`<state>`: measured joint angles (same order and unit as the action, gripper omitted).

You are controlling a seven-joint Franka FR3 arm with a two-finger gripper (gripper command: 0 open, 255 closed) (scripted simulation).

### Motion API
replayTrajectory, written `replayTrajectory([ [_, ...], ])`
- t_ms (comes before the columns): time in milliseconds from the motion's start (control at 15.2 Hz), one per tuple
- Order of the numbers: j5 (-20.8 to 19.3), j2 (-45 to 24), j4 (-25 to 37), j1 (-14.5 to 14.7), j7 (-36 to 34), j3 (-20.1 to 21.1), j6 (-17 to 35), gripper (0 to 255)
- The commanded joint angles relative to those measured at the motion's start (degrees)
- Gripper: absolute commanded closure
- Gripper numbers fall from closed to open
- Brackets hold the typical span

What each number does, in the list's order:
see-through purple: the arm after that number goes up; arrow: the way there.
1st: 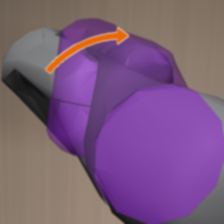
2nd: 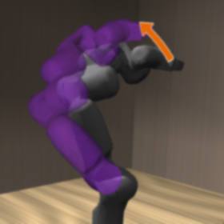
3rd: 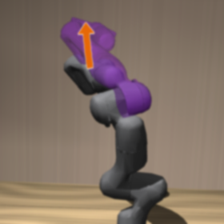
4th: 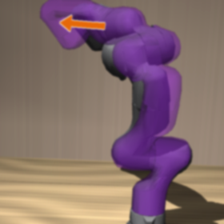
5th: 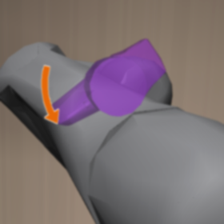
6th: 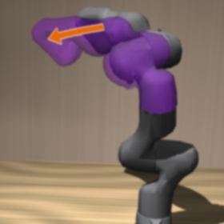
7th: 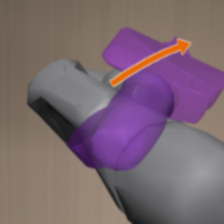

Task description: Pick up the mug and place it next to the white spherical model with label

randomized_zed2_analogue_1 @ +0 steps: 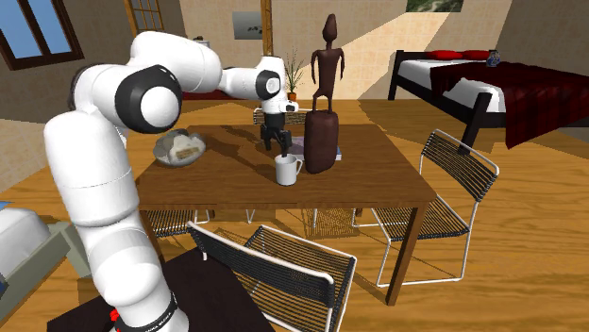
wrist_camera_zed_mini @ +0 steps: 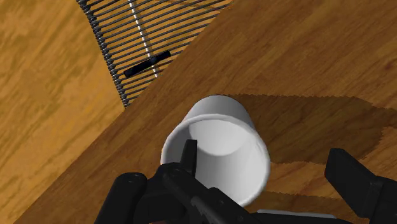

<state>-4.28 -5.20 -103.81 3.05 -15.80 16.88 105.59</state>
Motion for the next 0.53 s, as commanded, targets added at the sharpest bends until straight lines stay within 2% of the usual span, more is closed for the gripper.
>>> replayTrajectory([
  [0,-2.2,-5.6,5.8,0.9,-2.0,0.4,-1.4,0],
  [462,-2.5,-6.2,1.8,0.9,-2.2,0.1,3.0,0],
])
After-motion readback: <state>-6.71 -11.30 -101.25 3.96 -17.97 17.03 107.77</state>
